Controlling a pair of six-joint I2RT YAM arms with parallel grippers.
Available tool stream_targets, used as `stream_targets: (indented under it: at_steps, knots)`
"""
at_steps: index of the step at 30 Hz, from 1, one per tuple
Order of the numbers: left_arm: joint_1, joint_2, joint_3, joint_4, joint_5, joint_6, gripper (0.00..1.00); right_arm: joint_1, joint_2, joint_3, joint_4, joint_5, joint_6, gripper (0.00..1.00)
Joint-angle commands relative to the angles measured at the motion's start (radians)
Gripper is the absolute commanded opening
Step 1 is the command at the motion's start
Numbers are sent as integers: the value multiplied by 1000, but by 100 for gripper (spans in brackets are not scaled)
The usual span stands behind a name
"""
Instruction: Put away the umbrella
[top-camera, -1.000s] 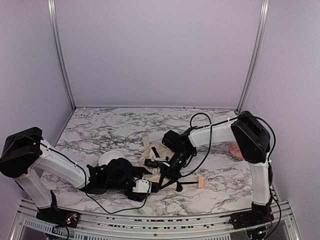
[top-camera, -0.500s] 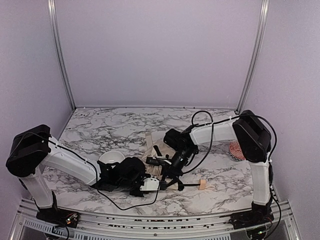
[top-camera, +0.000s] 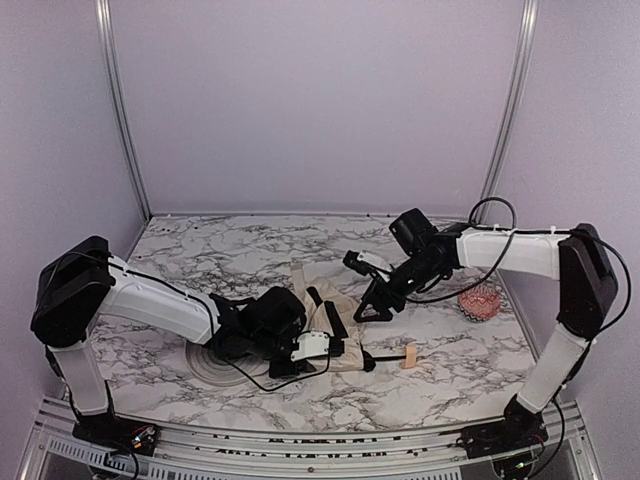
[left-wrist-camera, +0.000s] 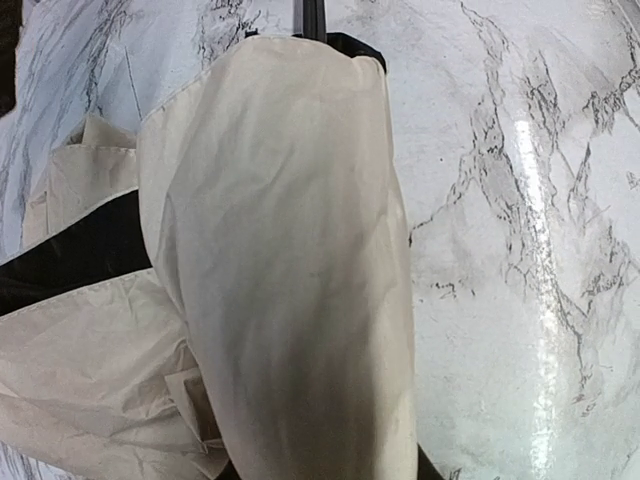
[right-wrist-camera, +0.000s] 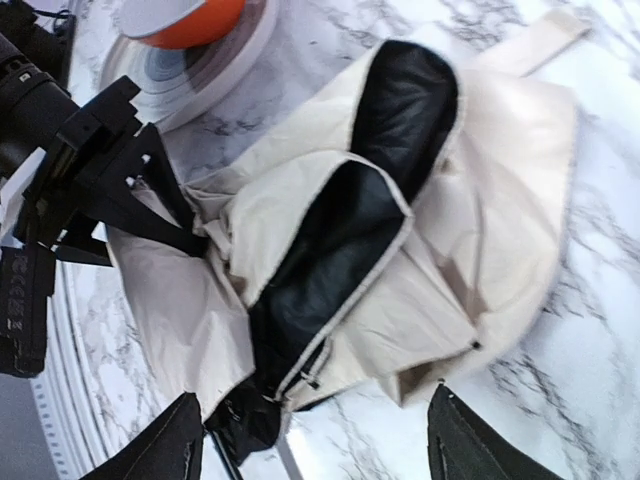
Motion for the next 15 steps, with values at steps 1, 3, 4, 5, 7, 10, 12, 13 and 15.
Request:
stream_targets:
  at_steps: [1,3,4,5,7,10,12,13,15]
  knots:
    - [57,86,5,-290,257,-75,8,6,-197,-117,200,196,102,74]
    - [109,116,41,-331,348,-102,8,26,-311,-223,323,240,64,74]
    - [133,132,62,-354,401,-113,9,45,-372,-283,403,257,22,75]
    - [152,147,84,-377,452,-119,9,77,-427,-345,465,281,-27,76]
    - [182,181,128,-425,536,-131,9,170,-525,-456,551,361,-147,80]
    - [198,220,184,-487,613,-123,9,318,-588,-565,621,430,-295,86]
    - [200,244,210,-523,623,-122,9,378,-572,-594,636,485,-341,88]
    - [201,256,222,-540,623,-126,9,398,-549,-590,632,513,-351,88]
    - [205,280,243,-566,618,-136,9,431,-481,-560,616,576,-349,89]
